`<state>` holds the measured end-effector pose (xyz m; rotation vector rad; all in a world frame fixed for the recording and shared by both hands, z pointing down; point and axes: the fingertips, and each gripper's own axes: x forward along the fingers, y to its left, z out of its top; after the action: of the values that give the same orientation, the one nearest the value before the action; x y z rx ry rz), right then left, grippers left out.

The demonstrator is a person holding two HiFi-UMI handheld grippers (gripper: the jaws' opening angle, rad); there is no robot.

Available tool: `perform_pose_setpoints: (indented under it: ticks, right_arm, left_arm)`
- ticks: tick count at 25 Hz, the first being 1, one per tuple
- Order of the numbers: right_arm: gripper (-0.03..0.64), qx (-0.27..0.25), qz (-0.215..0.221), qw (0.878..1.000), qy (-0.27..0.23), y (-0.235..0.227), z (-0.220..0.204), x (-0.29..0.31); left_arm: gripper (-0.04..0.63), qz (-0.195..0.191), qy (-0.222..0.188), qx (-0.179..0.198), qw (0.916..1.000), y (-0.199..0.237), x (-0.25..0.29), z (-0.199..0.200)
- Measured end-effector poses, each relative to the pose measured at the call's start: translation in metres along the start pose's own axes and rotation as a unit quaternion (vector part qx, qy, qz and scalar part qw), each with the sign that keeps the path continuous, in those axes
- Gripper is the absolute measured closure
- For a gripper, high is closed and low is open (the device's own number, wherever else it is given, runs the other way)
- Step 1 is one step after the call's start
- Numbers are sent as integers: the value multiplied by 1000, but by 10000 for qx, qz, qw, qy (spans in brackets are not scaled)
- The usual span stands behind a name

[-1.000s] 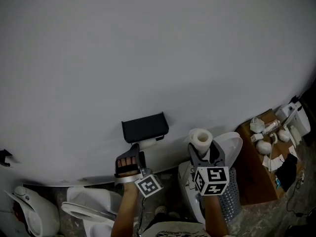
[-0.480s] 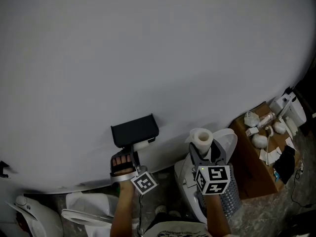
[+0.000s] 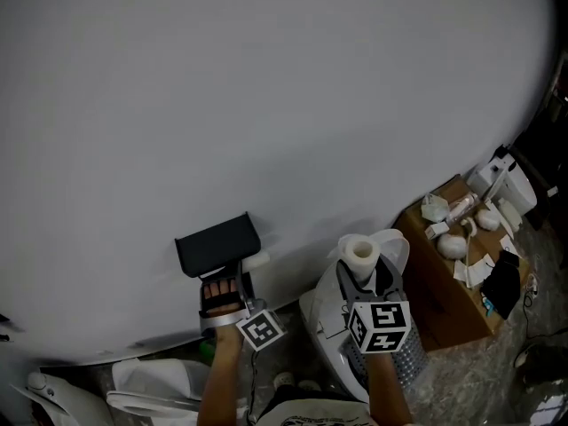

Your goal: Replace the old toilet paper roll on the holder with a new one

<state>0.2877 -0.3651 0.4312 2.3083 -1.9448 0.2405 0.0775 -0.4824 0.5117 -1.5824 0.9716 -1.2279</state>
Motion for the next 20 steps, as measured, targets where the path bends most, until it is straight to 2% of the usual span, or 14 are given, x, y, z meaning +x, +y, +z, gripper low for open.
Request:
perform_pose_setpoints:
  ticks: [10,15,18,20]
  right_arm:
    - [314,101,-680,9976,24,-59,-6,-32]
    - [314,145,-885,9960,-12,-74,-6,-45]
    - [314,143,-873,9961,-46,-73,-4,-49]
    - [314,137,-836,9964,-48,-71,-4,-50]
  left_arm:
    - [411,-9,-949,56,9955,0,-8,94]
    - [411,-157,-1387,-403,9894,-2,-21,126]
    - [411,-118,-1509,-529,9871,4,-31,132]
    - [411,-137,-1593,-748,9843,10,-37,132]
